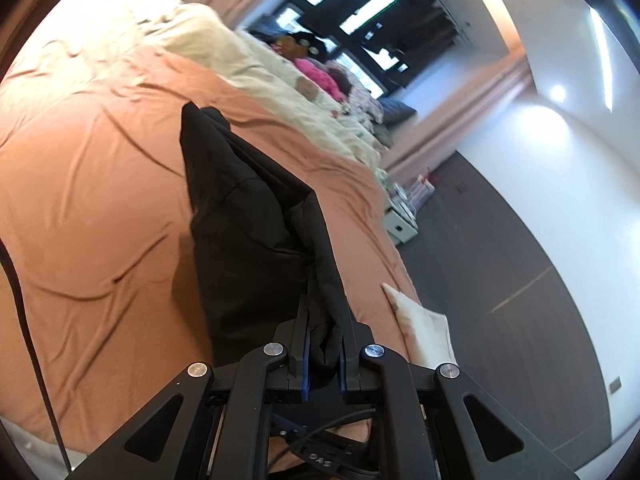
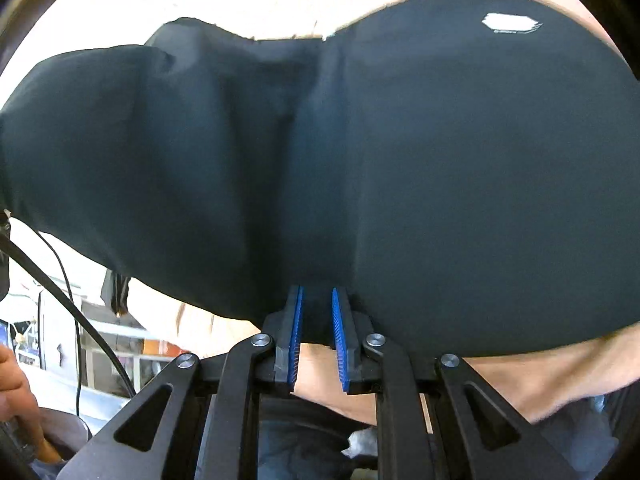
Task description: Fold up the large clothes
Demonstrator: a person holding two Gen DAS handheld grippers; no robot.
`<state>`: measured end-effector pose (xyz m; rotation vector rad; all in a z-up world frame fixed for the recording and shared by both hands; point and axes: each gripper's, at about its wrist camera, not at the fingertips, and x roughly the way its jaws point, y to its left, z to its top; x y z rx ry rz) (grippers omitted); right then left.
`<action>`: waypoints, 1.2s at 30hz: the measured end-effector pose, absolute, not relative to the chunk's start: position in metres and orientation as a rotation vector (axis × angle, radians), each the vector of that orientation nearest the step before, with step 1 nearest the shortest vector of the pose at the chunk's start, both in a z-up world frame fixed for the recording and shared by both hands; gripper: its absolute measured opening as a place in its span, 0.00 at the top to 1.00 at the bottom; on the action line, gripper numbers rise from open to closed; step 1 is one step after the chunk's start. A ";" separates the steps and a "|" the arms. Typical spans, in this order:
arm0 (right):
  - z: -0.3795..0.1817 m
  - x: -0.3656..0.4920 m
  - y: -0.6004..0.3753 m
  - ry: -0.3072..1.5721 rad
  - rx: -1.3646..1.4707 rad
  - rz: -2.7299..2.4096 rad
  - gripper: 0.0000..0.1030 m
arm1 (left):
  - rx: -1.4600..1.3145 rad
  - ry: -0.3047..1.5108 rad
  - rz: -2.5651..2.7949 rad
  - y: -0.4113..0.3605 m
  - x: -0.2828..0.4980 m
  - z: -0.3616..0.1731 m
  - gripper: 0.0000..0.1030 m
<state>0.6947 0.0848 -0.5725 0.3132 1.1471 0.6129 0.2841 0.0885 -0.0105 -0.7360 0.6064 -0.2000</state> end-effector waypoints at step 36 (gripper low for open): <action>-0.827 0.993 0.147 0.890 0.740 0.535 0.36 | -0.505 0.930 -0.270 -0.039 0.342 -0.054 0.39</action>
